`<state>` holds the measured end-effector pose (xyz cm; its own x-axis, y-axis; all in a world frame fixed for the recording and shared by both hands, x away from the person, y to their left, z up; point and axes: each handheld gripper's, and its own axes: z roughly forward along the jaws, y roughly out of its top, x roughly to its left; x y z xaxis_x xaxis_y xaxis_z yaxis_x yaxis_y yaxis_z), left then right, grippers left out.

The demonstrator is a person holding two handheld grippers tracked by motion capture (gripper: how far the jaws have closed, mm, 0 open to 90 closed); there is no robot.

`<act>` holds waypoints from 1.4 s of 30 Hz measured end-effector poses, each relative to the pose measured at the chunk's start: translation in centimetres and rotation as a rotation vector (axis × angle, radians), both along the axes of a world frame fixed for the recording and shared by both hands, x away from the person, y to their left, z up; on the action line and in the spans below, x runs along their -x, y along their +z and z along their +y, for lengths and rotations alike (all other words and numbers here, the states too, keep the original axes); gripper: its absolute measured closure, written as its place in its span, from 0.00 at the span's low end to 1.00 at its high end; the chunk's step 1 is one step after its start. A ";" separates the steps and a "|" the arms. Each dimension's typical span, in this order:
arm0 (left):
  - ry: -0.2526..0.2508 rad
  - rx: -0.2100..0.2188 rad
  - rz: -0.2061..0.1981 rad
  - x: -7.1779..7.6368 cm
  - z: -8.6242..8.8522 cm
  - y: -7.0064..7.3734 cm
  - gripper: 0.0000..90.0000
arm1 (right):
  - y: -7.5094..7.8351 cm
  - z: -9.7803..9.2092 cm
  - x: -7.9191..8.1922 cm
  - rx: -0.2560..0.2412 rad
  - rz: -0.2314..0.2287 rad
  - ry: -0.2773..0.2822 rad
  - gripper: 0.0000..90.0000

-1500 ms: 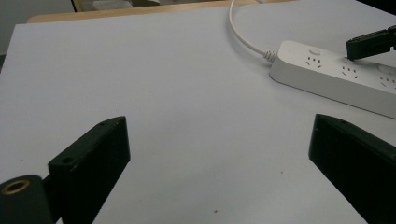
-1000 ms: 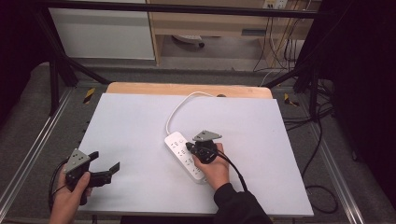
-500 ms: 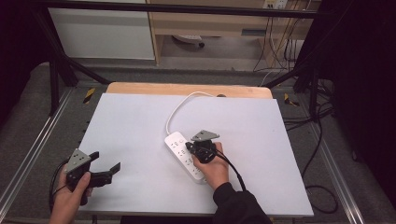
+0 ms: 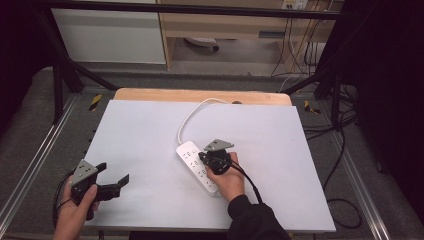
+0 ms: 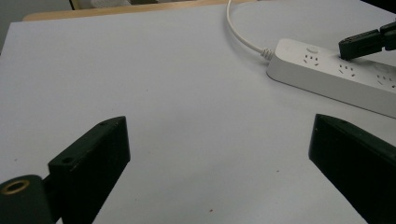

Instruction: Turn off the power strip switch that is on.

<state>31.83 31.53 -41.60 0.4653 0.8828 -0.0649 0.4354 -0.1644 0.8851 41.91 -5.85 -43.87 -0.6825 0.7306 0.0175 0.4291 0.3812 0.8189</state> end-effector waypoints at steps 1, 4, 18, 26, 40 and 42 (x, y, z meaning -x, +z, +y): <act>0.000 0.000 0.000 0.0 0.0 0.0 0.06 | 0.0 0.0 0.0 -0.004 0.004 -0.001 1.00; 0.000 0.000 0.002 0.0 0.0 0.0 0.06 | 0.0 -0.1 -0.1 -0.005 0.009 0.001 1.00; -0.002 0.002 0.002 0.0 0.0 0.0 0.06 | 0.0 0.2 0.0 0.021 0.000 0.002 1.00; -0.002 -0.002 0.004 -0.1 0.1 -0.1 0.06 | 0.0 0.2 0.0 0.021 -0.005 -0.001 1.00; 0.003 -0.001 0.006 -0.2 0.2 -0.1 0.06 | 0.0 0.2 0.0 0.010 0.002 -0.008 1.00; 0.002 -0.001 0.006 -0.2 0.3 -0.1 0.06 | 0.0 0.2 0.0 0.012 0.001 -0.010 1.00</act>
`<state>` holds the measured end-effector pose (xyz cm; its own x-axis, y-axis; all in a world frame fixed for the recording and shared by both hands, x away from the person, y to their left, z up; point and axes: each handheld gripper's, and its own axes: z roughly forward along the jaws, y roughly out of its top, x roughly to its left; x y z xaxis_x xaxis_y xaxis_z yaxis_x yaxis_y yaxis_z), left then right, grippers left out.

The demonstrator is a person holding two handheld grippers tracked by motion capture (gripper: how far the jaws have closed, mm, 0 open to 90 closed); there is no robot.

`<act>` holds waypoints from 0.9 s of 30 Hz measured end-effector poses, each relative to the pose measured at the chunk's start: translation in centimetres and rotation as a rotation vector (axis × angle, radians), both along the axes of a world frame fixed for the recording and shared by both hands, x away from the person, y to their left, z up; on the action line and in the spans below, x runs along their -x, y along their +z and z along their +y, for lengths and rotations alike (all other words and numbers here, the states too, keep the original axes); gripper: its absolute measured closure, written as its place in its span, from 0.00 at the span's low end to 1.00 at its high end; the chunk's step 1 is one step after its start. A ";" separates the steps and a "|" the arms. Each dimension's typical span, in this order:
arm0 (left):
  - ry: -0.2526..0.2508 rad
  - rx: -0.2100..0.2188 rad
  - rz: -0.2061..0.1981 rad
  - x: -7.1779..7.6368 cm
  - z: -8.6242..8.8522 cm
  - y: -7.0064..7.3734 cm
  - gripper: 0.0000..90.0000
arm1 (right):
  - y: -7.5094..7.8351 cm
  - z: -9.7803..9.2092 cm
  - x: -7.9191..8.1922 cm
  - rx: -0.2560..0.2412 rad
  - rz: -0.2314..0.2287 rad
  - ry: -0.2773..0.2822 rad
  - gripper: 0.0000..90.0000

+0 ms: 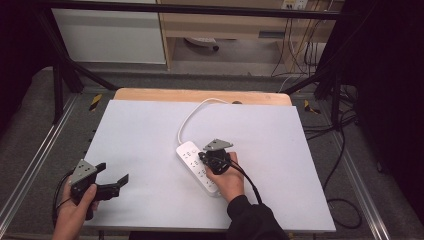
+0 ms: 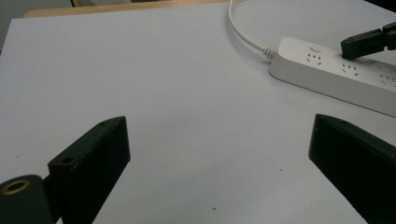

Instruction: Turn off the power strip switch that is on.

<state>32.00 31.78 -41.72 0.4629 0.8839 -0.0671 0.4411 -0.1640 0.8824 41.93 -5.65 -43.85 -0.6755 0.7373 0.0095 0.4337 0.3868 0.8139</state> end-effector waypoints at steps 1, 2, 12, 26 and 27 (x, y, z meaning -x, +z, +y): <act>0.001 0.000 0.000 0.0 0.0 0.0 0.06 | 0.0 0.0 0.0 0.000 0.002 0.000 1.00; 0.000 -0.001 0.001 0.0 0.0 0.0 0.06 | 0.0 0.0 0.0 0.000 0.002 0.000 1.00; 0.001 -0.004 0.002 -0.1 0.1 -0.1 0.06 | 0.0 -0.2 -0.2 -0.037 0.007 -0.002 1.00; 0.002 0.000 0.001 -0.1 0.2 -0.1 0.06 | 0.1 -0.4 -0.1 -0.058 0.013 -0.005 1.00; 0.002 0.002 0.002 -0.1 0.2 -0.1 0.06 | 0.1 -0.4 -0.1 -0.058 0.013 -0.005 1.00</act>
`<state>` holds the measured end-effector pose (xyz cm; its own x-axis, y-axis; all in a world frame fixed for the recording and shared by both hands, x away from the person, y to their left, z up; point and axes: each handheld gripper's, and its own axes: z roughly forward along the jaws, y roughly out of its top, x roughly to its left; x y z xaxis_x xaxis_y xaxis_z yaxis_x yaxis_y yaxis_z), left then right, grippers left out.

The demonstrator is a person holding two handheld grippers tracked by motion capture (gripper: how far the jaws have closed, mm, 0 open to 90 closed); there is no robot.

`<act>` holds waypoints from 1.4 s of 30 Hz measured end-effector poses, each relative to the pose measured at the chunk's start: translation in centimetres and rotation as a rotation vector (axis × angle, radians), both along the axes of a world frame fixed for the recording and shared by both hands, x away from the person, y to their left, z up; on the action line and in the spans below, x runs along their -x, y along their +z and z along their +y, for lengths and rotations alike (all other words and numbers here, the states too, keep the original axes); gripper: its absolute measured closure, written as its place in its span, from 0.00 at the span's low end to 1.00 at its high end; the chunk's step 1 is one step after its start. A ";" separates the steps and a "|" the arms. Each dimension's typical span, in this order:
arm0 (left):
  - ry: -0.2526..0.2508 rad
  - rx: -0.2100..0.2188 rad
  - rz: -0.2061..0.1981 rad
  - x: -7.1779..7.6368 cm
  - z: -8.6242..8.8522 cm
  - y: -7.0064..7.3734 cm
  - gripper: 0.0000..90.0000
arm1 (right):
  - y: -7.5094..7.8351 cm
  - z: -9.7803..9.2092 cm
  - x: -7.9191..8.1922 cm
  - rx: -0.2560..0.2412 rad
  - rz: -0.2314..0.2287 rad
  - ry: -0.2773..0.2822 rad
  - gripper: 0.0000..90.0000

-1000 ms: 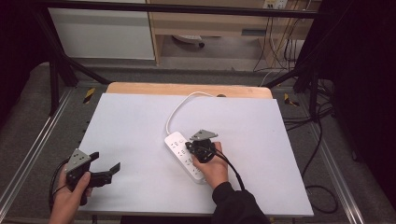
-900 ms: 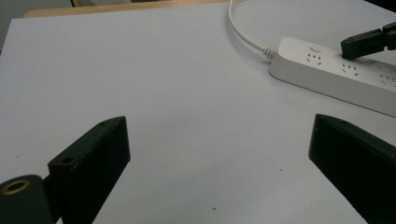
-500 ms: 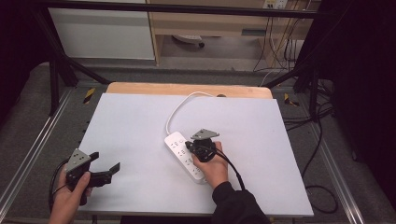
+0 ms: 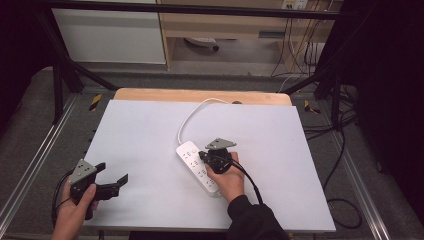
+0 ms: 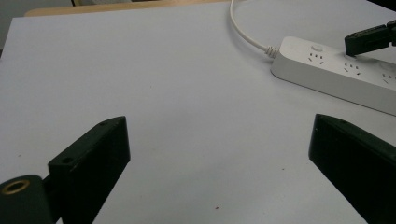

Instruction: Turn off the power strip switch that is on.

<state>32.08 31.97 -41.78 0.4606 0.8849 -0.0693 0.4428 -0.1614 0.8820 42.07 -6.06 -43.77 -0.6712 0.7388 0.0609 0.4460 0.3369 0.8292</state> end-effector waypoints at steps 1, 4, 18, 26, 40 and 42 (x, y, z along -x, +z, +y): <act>0.002 -0.002 0.000 0.0 0.0 0.0 0.06 | 0.0 0.0 0.0 -0.001 0.002 0.001 1.00; 0.001 -0.002 0.000 0.0 0.0 0.0 0.06 | 0.0 0.0 0.1 0.004 -0.001 0.010 1.00; 0.000 0.001 0.000 0.0 0.0 0.0 0.06 | 0.1 0.0 0.1 -0.004 0.008 0.011 1.00; 0.002 0.000 -0.001 0.0 0.1 0.0 0.06 | 0.1 0.0 0.1 -0.028 0.011 0.003 1.00; 0.001 0.000 -0.001 0.0 0.1 0.0 0.06 | 0.7 0.2 0.2 -0.050 -0.007 0.001 1.00; 0.002 0.000 -0.001 0.0 0.1 0.0 0.06 | 0.7 0.1 0.2 -0.051 -0.008 0.000 1.00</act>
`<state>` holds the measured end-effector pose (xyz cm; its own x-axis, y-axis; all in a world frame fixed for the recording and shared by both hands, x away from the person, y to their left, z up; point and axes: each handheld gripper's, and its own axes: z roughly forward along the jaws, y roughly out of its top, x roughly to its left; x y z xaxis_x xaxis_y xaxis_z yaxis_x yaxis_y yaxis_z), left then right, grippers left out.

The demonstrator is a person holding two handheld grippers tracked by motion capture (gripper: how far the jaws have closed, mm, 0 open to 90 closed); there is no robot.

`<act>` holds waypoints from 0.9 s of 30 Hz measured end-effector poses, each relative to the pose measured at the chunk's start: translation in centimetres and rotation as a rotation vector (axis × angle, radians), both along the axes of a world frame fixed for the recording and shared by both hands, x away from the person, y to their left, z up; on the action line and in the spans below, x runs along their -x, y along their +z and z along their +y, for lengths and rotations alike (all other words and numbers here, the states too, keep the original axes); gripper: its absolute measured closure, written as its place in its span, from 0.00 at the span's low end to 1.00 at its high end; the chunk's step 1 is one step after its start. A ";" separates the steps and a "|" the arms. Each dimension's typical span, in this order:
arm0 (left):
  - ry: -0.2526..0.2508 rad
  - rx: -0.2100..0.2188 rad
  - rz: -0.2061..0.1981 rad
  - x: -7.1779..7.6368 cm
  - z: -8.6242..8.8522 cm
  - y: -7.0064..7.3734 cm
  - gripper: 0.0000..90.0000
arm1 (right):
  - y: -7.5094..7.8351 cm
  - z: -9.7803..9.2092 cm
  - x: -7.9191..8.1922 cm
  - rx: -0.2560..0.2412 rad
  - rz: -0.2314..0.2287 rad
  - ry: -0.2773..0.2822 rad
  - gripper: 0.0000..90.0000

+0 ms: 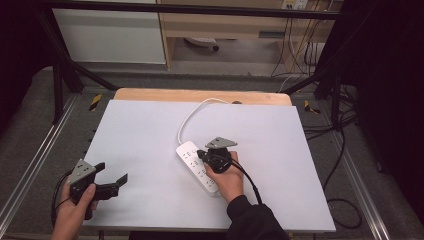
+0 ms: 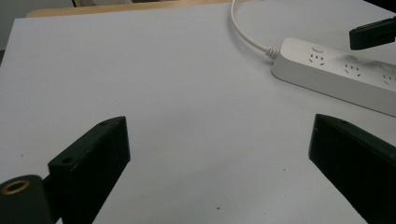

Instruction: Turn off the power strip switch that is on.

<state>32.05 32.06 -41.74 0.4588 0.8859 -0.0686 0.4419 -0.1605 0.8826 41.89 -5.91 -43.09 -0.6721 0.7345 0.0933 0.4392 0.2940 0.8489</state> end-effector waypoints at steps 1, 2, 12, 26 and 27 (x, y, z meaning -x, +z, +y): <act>0.000 0.000 0.000 0.0 0.0 0.0 0.06 | 0.0 0.0 0.0 -0.001 0.000 0.000 1.00; -0.001 0.001 -0.001 0.0 0.0 0.0 0.06 | 0.0 -0.1 0.0 -0.002 0.001 -0.003 0.99; -0.004 -0.001 -0.001 0.0 -0.1 0.0 0.06 | 0.8 -0.3 -0.1 -0.012 -0.016 -0.007 0.96; -0.003 0.000 0.002 0.0 -0.1 0.0 0.06 | 1.1 -0.4 -0.1 -0.024 -0.013 0.002 0.91; -0.004 -0.001 0.002 0.0 -0.1 0.0 0.06 | 1.1 -0.5 -0.2 -0.023 -0.013 0.002 0.91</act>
<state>32.05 31.96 -41.76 0.4619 0.8842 -0.0687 0.4433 -0.1631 0.8814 42.06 -6.37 -41.95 -0.6748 0.7310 0.1015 0.4275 0.2751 0.8612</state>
